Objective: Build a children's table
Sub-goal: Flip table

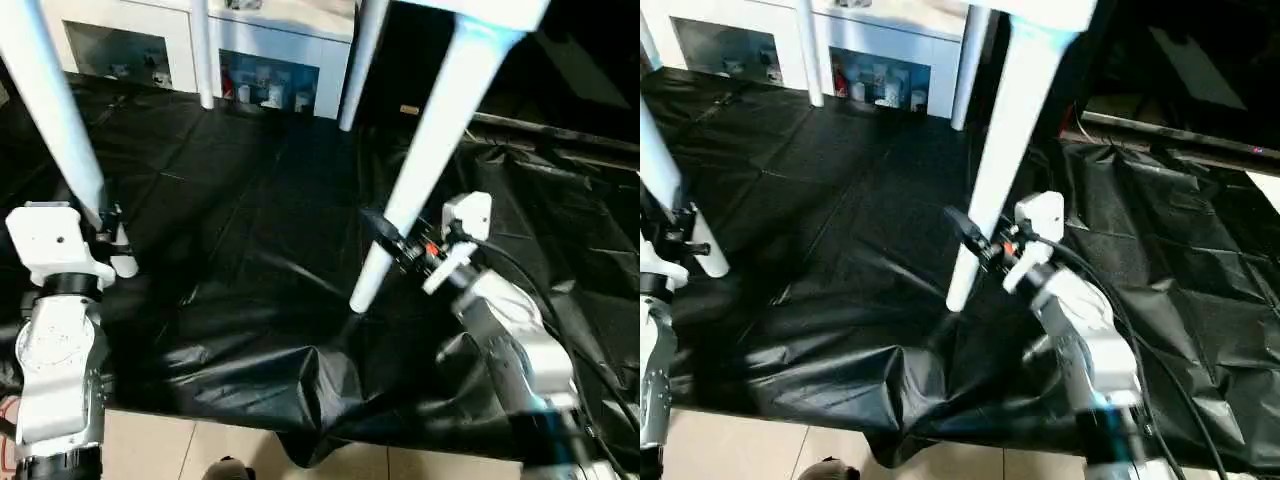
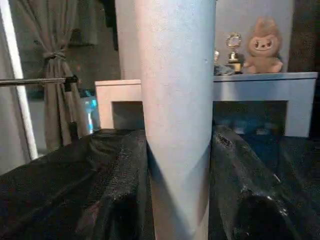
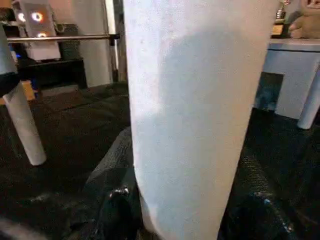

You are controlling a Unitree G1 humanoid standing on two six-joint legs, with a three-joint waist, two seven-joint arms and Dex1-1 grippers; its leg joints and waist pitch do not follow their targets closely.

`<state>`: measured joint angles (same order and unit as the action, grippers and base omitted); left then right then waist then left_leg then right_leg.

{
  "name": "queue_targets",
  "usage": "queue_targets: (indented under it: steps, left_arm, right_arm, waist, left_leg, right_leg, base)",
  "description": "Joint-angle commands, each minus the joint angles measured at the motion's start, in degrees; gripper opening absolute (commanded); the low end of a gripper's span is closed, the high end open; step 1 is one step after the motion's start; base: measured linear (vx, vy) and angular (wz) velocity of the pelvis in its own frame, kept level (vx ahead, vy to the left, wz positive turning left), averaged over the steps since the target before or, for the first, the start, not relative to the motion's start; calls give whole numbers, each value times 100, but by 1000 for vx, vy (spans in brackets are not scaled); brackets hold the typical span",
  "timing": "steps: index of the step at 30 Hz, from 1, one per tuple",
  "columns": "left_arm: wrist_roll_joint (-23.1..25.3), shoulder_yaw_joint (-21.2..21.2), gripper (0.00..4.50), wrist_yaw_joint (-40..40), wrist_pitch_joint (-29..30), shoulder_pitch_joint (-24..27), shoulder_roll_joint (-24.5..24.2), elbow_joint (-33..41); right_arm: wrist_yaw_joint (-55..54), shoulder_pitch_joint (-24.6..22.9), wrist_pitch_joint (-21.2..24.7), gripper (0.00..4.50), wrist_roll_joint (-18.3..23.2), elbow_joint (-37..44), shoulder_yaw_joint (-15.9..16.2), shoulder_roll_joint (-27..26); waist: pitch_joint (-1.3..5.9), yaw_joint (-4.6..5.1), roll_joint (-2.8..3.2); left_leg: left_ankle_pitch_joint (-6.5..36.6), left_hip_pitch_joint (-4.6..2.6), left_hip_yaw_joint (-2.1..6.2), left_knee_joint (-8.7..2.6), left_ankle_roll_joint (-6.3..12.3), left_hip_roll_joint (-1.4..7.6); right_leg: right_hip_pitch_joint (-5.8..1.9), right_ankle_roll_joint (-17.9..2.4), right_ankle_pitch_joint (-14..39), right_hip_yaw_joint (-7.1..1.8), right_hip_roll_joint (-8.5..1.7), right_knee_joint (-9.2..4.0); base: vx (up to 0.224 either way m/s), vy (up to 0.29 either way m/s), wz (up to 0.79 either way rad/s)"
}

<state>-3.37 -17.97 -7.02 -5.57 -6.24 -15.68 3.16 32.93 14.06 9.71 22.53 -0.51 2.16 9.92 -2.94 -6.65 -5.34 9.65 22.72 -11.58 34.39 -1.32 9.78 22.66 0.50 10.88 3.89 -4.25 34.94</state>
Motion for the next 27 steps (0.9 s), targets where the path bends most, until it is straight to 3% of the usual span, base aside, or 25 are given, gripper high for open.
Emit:
queue_targets:
  steps: [1, 2, 4, 5, 6, 7, 8, 11, 12, 14, 15, 16, 19, 20, 22, 23, 24, 25, 26, 27]
  left_arm:
    - [34, 515, 162, -497, 77, 148, -54, 49]
    - [8, 591, 162, -655, 109, 261, -111, 81]
    - [-36, 663, 162, -916, 123, 531, -246, 170]
    - [-43, 657, 162, -935, 116, 583, -263, 199]
    - [-63, 633, 162, -947, 113, 685, -278, 278]
    - [-105, 608, 162, -964, 125, 834, -286, 410]
    - [-125, 601, 162, -975, 133, 931, -296, 496]
    - [-230, 549, 162, -1025, 227, 1461, -305, 981]
    - [-281, 535, 162, -1041, 278, 1612, -300, 1112]
    - [-322, 530, 162, -1059, 309, 1692, -304, 1179]
    - [-325, 515, 162, -1073, 297, 1822, -309, 1236]
    - [-332, 509, 162, -1078, 303, 1876, -309, 1266]
    - [-325, 477, 162, -1013, 351, 2064, -277, 1501]
    - [-350, 481, 218, -1022, 369, 2085, -276, 1531]
    - [-622, 539, 232, -1125, 516, 2216, -285, 1687]
    - [-596, 550, 239, -1106, 542, 2259, -308, 1730]
    - [-588, 528, 251, -1071, 555, 2318, -303, 1740]
    - [-588, 528, 251, -1071, 555, 2318, -303, 1740]
    - [-595, 489, 262, -1060, 529, 2380, -289, 1725]
    - [-619, 458, 268, -1059, 505, 2424, -280, 1705]
  right_arm:
    - [-75, -223, 104, 153, -194, -45, 76, 99]
    - [-136, -335, 79, 153, -264, -25, 47, 133]
    - [-234, -666, 214, 153, -287, 189, -19, 225]
    - [-228, -733, 245, 153, -282, 243, -22, 248]
    - [-212, -844, 268, 153, -290, 321, -23, 289]
    - [-204, -959, 287, 153, -301, 387, -37, 330]
    - [-209, -1018, 300, 153, -308, 424, -50, 350]
    - [-299, -1224, 337, 153, -316, 533, -132, 422]
    - [-333, -1256, 341, 153, -318, 541, -156, 425]
    - [-366, -1281, 355, 153, -310, 570, -163, 429]
    - [-434, -1350, 415, 153, -306, 645, -161, 431]
    - [-473, -1388, 452, 153, -308, 684, -157, 434]
    - [-519, -1528, 483, 153, -283, 756, -157, 395]
    - [-507, -1539, 484, 209, -267, 756, -161, 391]
    - [-558, -1573, 423, 223, -297, 712, -207, 363]
    - [-555, -1586, 430, 229, -260, 704, -233, 345]
    - [-596, -1617, 405, 239, -236, 689, -308, 330]
    - [-596, -1617, 405, 239, -236, 689, -308, 330]
    - [-659, -1658, 375, 250, -216, 712, -379, 319]
    - [-687, -1695, 386, 257, -155, 754, -417, 314]
  waist:
    - [257, 55, 196]
    - [240, 69, 197]
    - [166, 83, 232]
    - [171, 88, 214]
    - [155, 98, 247]
    - [140, 125, 239]
    - [147, 123, 261]
    - [166, 181, 270]
    - [154, 232, 227]
    - [150, 237, 256]
    - [134, 267, 265]
    - [122, 279, 220]
    - [104, 293, 274]
    - [99, 306, 276]
    - [59, 321, 328]
    - [44, 307, 367]
    - [68, -21, 418]
    - [71, -284, 341]
    - [159, -297, 216]
    - [180, -9, -261]
  left_leg:
    - [2985, -307, 295, -575, -683, 424]
    - [3108, -310, 303, -586, -685, 417]
    - [3840, -439, 361, -593, -774, 415]
    - [3901, -442, 381, -595, -780, 422]
    - [4058, -452, 411, -621, -804, 433]
    - [4210, -460, 433, -635, -814, 428]
    - [4254, -477, 440, -636, -824, 429]
    - [4287, -410, 487, -679, -831, 426]
    - [4343, -395, 479, -682, -802, 415]
    - [4386, -440, 477, -649, -782, 403]
    - [4487, -456, 491, -640, -783, 393]
    - [4511, -449, 494, -638, -776, 389]
    - [4789, -465, 529, -670, -836, 390]
    - [4863, -451, 536, -687, -846, 392]
    - [5341, -429, 523, -832, -913, 411]
    - [5507, -378, 486, -937, -947, 432]
    - [6097, 358, 97, -1540, -1033, 482]
    - [5798, 507, -108, -1567, -837, 443]
    - [5036, 285, -239, -1431, -792, 374]
    - [3116, -769, 47, 219, -768, 176]
  right_leg:
    - [6, -464, 2152, -328, -465, -555]
    - [11, -438, 2319, -324, -460, -572]
    - [82, -288, 3244, -303, -465, -696]
    - [59, -262, 3315, -303, -471, -714]
    - [38, -251, 3403, -288, -470, -735]
    - [19, -231, 3553, -264, -467, -760]
    - [22, -240, 3578, -270, -480, -763]
    - [-47, -233, 3510, -252, -480, -749]
    - [-22, -204, 3593, -250, -471, -773]
    - [24, -189, 3723, -264, -487, -796]
    - [30, -123, 3894, -232, -470, -836]
    - [29, -102, 3956, -217, -469, -850]
    - [7, -63, 3969, -155, -440, -858]
    - [-10, -68, 3921, -140, -430, -847]
    - [-72, -103, 3679, -17, -318, -777]
    - [-128, -162, 3476, 33, -251, -688]
    - [-762, -356, 1803, 221, 30, 657]
    - [-790, -250, 1688, 104, 66, 825]
    - [-593, -205, 2286, -142, -11, 759]
    - [497, 196, 5063, -464, -697, -565]
  base:
    - [0, 0, 0]
    - [0, 0, 0]
    - [0, 0, 0]
    - [0, 0, 0]
    - [0, 0, 0]
    - [0, 0, 0]
    - [0, 0, 0]
    - [0, 0, 0]
    - [0, 0, 0]
    - [0, 0, 0]
    - [0, 0, 0]
    - [0, 0, 0]
    - [0, 0, 0]
    - [0, 0, 0]
    - [0, 0, 0]
    - [0, 0, 0]
    - [0, 0, 0]
    - [-79, -28, 15]
    - [22, -105, 14]
    - [22, -105, 14]
